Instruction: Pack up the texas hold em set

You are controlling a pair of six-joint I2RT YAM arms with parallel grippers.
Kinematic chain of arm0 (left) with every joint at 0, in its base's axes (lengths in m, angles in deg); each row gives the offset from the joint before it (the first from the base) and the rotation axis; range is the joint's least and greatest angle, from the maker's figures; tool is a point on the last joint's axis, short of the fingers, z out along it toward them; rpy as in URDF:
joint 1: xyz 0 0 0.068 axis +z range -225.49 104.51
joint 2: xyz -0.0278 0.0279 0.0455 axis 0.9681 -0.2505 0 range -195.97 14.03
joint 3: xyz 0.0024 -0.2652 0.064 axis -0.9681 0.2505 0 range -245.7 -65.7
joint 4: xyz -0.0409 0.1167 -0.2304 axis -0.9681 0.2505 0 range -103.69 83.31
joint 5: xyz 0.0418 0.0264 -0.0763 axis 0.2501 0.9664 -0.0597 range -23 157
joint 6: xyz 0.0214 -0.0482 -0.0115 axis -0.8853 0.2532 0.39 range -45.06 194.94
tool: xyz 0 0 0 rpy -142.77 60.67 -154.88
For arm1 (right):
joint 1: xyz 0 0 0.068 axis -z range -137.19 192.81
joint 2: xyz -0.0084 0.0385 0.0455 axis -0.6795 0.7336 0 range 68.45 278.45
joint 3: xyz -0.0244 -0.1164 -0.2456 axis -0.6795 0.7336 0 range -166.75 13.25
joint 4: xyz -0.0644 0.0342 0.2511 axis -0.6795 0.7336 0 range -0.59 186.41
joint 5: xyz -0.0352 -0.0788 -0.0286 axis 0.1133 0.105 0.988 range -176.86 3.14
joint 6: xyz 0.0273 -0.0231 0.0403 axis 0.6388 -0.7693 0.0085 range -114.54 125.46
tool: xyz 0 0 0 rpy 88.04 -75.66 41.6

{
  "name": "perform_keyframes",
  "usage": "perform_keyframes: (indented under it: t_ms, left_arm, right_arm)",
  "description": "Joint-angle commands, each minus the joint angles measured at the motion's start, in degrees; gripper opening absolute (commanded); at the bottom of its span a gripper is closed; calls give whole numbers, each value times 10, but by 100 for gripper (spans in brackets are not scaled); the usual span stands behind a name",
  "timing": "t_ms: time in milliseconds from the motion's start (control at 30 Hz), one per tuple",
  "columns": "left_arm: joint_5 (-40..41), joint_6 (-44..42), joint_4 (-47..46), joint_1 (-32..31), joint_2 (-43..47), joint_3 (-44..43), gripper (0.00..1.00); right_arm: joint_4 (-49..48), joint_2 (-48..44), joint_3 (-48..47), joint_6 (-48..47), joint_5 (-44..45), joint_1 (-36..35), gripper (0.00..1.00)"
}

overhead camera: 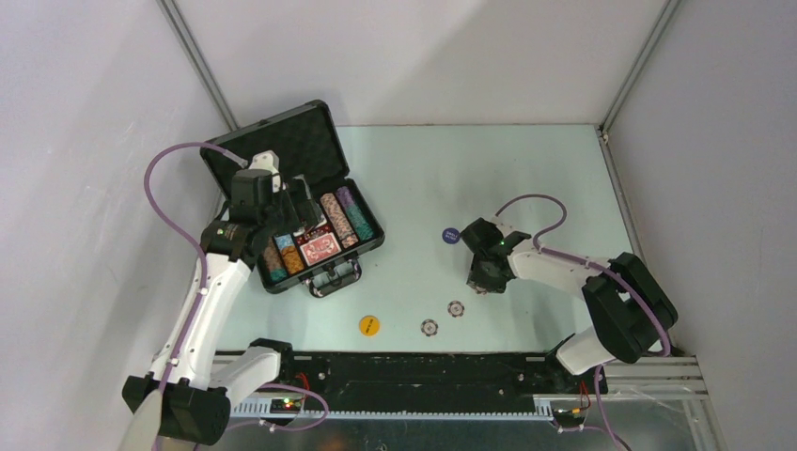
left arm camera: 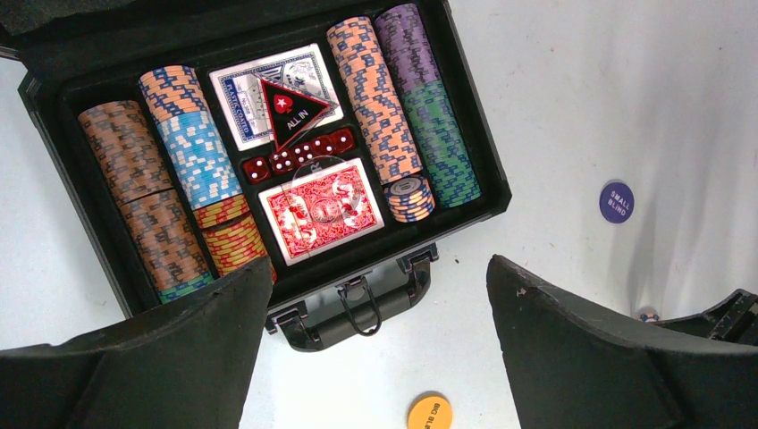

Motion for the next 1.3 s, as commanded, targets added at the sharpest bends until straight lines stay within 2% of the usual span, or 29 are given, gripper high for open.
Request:
perform_keyframes:
  t_ms: [0, 600, 900, 967, 1000, 1033, 1067, 1133, 1200, 1267]
  left_arm:
    - [-9, -13, -10, 4, 0, 1, 94]
    - [-9, -13, -9, 4, 0, 0, 94]
    - [-9, -14, -9, 4, 1, 1, 94]
    - [-9, -14, -10, 4, 1, 0, 94]
    - [-9, -14, -10, 4, 1, 1, 94]
    - [-9, -13, -10, 4, 1, 1, 94]
    - [-9, -14, -10, 4, 1, 1, 94]
    - [-8, -14, -10, 4, 1, 1, 94]
    - [-7, -15, -10, 5, 2, 1, 94]
    - [-6, -15, -10, 4, 2, 2, 94]
  right_arm:
    - [-19, -28, 4, -11, 8, 2, 0]
    - [16, -24, -10, -15, 21, 2, 0]
    - [55, -107, -25, -16, 47, 2, 0]
    - [59, -124, -30, -20, 44, -1, 9]
    - [60, -133, -32, -21, 41, -3, 21]
    - [61, -136, -33, -20, 37, -10, 28]
    - [61, -140, -33, -19, 35, -15, 42]
    - [62, -139, -34, -12, 31, -33, 58]
    - [69, -129, -36, 0, 28, -52, 66]
    - [75, -117, -36, 17, 24, -70, 70]
